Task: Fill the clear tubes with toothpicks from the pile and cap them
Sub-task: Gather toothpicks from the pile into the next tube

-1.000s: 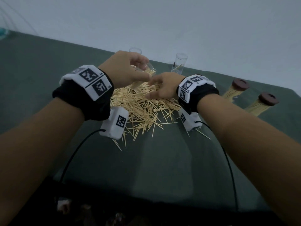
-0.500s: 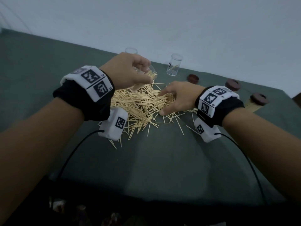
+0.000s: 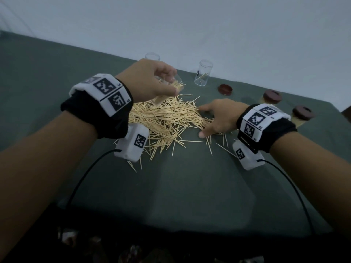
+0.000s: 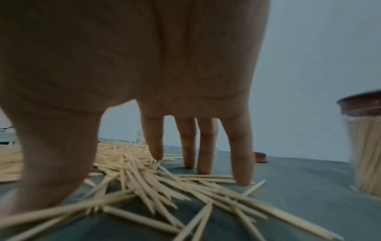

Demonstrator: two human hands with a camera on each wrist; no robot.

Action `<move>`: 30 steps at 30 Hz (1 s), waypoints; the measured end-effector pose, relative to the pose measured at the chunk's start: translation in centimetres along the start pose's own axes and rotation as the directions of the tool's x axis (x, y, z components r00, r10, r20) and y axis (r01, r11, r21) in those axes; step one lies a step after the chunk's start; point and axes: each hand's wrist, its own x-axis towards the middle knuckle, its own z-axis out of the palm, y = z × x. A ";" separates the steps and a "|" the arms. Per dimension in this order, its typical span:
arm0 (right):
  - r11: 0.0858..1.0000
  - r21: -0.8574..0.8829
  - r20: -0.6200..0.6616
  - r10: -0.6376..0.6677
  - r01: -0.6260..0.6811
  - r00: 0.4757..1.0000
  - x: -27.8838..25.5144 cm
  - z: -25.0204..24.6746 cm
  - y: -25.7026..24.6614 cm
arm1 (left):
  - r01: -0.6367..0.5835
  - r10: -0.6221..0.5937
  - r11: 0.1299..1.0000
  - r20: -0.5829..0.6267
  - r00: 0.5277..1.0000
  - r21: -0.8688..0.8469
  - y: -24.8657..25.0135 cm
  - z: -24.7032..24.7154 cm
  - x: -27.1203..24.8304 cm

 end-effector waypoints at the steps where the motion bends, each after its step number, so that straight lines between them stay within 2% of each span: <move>1: 1.000 0.020 -0.037 -0.018 0.019 0.999 0.1 0.1 0.1 | 0.001 -0.001 1.000 0.001 1.000 0.002 0.0 0.0 0.0; 6: 0.988 0.134 -0.188 -0.046 0.072 0.981 0.8 0.8 -0.7 | -0.001 0.001 1.000 0.014 1.000 0.011 0.1 0.1 -0.1; 16: 0.984 0.115 -0.262 -0.102 0.136 0.960 1.9 0.7 -2.4 | 0.008 -0.009 1.000 0.025 1.000 0.028 -0.1 0.2 0.0; 24: 0.988 0.080 -0.278 -0.102 0.129 0.955 2.1 0.6 -2.5 | 0.007 -0.008 0.998 0.019 1.000 0.056 -0.1 0.3 -0.1; 30: 0.975 0.170 -0.301 -0.084 0.140 0.950 1.8 0.8 -1.1 | 0.008 -0.009 0.998 0.015 1.000 0.070 -0.4 0.2 0.1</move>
